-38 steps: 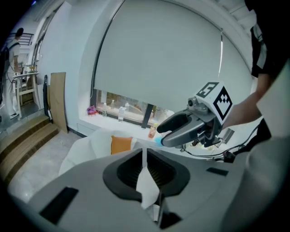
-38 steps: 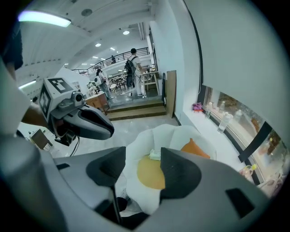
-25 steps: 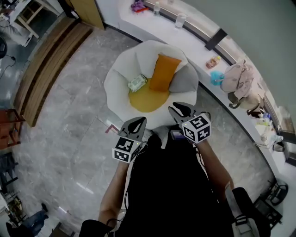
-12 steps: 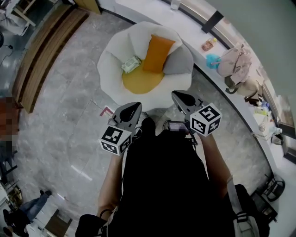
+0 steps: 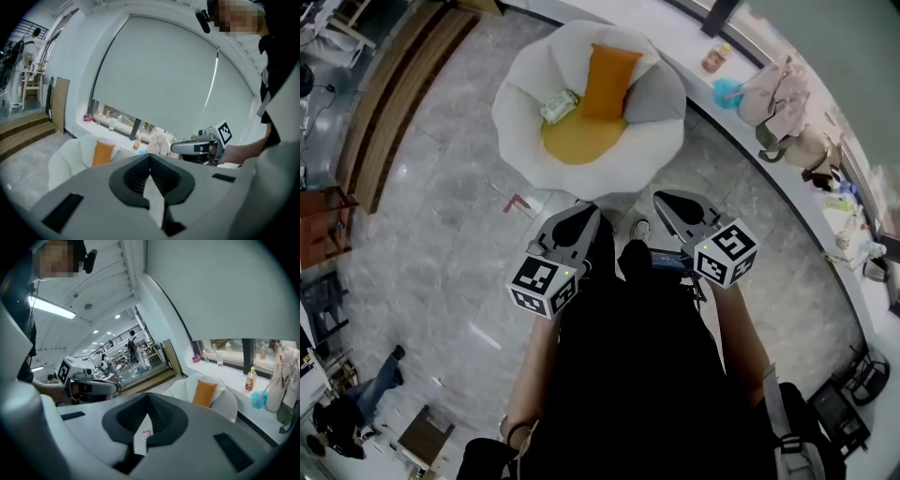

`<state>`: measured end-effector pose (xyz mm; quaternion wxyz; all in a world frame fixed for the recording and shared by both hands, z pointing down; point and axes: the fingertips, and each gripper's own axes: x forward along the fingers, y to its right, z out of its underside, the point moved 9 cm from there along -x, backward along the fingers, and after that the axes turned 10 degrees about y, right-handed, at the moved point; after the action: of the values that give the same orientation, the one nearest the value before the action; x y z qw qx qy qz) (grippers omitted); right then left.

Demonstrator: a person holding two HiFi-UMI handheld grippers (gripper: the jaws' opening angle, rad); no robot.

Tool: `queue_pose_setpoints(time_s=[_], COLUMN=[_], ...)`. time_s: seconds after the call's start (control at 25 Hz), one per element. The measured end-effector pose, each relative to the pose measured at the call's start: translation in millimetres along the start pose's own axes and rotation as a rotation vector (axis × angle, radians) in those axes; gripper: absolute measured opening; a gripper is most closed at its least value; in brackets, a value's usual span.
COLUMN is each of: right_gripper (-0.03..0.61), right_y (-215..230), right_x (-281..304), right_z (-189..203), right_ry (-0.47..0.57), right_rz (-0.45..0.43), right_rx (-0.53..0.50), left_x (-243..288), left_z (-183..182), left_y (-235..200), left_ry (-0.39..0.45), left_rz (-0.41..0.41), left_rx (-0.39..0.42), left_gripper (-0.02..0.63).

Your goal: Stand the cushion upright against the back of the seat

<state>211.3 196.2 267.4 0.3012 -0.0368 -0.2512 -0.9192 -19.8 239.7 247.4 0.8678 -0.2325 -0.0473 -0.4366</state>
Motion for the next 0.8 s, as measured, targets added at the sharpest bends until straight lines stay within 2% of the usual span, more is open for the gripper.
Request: queue_pose_setpoints(time_s=[0.12, 0.36, 0.6, 0.8], right_gripper=[0.016, 0.015, 0.015, 0.015], right_y=[-1.5, -23.4, -58.2, -108.1], right_x=[-20.1, -34.7, -26.3, -4.9], right_z=[12.7, 21.6, 27.3, 31.7], right_ry=[-0.006, 0.023, 0.026, 0.031], right_rz=[-0.007, -0.055, -0.091, -0.108], right_rx=[0.034, 0.047, 0.012, -0.027], left_x=[-17.6, -45.7, -70.6, -117.8], left_z=[6.9, 9.2, 3.9, 9.3], left_y=[15.5, 25.8, 21.4, 6.3], left_ry=[0.004, 0.017, 0.057, 0.087], left_rz=[-0.047, -0.058, -0.022, 0.02], left_rx=[-0.01, 0.011, 0.034, 0.051], left_gripper=[0.014, 0.014, 0.014, 0.014])
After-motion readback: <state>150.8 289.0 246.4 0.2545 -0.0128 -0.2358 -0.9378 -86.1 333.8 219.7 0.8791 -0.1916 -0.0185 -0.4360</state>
